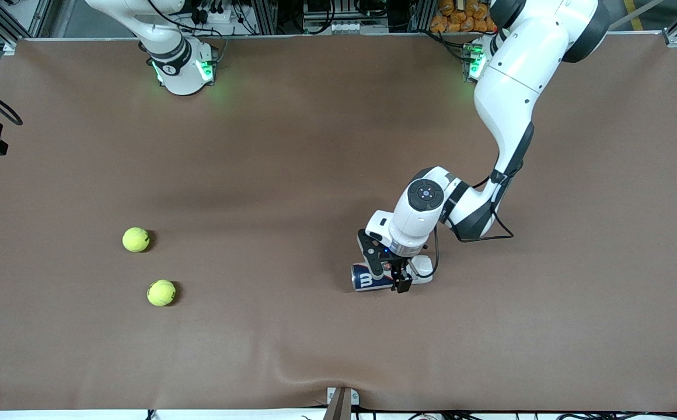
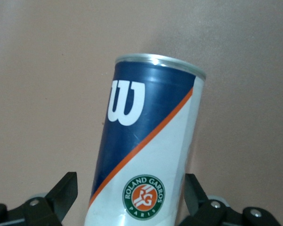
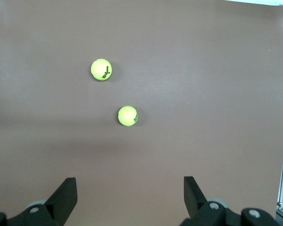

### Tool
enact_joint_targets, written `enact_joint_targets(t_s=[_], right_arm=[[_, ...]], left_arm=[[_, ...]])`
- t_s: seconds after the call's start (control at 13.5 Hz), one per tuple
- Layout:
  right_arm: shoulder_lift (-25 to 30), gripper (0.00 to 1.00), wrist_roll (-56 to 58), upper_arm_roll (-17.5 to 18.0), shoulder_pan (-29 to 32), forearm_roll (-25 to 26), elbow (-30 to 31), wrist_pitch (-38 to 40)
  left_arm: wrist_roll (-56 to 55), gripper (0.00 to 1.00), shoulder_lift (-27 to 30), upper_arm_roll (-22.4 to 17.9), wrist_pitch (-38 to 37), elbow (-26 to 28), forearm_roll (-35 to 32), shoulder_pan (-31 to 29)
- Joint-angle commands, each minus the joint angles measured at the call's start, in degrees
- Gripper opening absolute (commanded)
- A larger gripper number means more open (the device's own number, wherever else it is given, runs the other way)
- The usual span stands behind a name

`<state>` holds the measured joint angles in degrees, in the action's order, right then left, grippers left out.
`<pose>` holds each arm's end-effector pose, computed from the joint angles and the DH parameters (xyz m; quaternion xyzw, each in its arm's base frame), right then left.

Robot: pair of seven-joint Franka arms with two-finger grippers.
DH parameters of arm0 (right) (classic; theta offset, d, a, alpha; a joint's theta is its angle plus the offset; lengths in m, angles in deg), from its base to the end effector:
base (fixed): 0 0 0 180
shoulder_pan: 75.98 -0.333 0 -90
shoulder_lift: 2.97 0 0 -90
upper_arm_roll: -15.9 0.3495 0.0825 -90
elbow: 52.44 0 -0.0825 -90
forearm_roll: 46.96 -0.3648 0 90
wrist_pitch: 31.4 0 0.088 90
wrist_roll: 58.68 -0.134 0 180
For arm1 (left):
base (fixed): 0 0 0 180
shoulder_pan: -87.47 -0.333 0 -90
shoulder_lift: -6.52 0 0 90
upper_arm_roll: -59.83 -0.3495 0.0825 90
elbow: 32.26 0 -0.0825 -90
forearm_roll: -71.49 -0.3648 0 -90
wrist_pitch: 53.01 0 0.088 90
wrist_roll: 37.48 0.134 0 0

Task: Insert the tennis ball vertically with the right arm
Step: 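Close the left gripper around the can's closed end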

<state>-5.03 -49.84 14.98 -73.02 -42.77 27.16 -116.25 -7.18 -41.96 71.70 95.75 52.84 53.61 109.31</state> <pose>0.5373 -0.0466 0.6853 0.9982 0.0389 0.0236 0.0394 0.6485 -0.3943 0.2146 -0.7962 0.5871 -0.1445 0.0229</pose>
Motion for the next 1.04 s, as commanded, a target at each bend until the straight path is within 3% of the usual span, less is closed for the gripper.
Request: enact_joint_targets(t_s=[0.0,0.96], right_arm=[[0.13,1.00,0.30,0.21,-0.06,1.26,-0.50,0.56],[0.13,1.00,0.12,0.04,0.12,1.44,-0.50,0.64]], left_arm=[[1.87,1.00,-1.43,0.88,-0.14,-0.72,1.44,-0.49],[1.95,1.00,-2.84,0.79,0.39,-1.07,1.35,-0.49]])
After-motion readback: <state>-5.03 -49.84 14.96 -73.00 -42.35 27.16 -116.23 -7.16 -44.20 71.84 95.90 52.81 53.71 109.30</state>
